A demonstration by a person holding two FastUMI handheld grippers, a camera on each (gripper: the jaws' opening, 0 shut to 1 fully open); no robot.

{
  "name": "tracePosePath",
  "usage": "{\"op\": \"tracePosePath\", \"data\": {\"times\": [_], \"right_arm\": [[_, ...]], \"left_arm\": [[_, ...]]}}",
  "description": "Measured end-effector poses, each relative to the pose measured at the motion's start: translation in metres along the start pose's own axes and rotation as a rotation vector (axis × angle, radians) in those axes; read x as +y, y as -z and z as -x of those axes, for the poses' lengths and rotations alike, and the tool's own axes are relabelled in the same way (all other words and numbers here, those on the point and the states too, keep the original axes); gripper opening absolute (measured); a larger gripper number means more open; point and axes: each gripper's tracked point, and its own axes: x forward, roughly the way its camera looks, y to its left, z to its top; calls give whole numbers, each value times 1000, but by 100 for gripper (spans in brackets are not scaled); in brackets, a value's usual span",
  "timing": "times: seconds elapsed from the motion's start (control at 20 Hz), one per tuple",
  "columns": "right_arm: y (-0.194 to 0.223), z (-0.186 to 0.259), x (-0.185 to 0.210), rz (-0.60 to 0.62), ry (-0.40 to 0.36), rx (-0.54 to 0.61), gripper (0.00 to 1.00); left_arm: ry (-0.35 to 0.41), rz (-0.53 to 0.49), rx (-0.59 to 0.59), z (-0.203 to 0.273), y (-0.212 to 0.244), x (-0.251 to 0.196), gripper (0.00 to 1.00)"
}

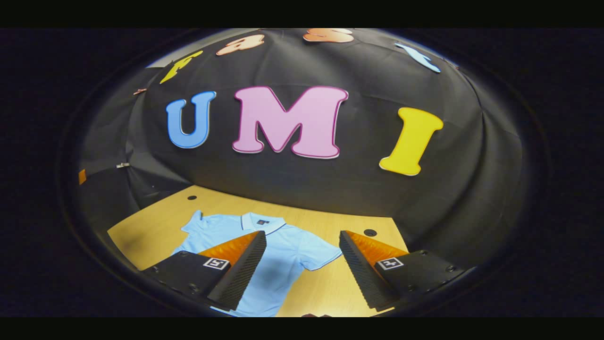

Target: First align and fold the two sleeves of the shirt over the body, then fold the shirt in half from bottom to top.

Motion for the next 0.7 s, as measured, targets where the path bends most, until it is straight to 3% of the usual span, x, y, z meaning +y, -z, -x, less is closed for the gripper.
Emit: {"op": "tracePosePath", "data": {"times": [0.45, 0.7], "right_arm": [[116, -153, -64, -46, -62, 288, 97], [171, -213, -83, -57, -63, 387, 97]], "left_arm": [[-85, -32, 110, -53, 21, -36, 96], [-112, -39, 144, -73, 29, -53, 96]]}}
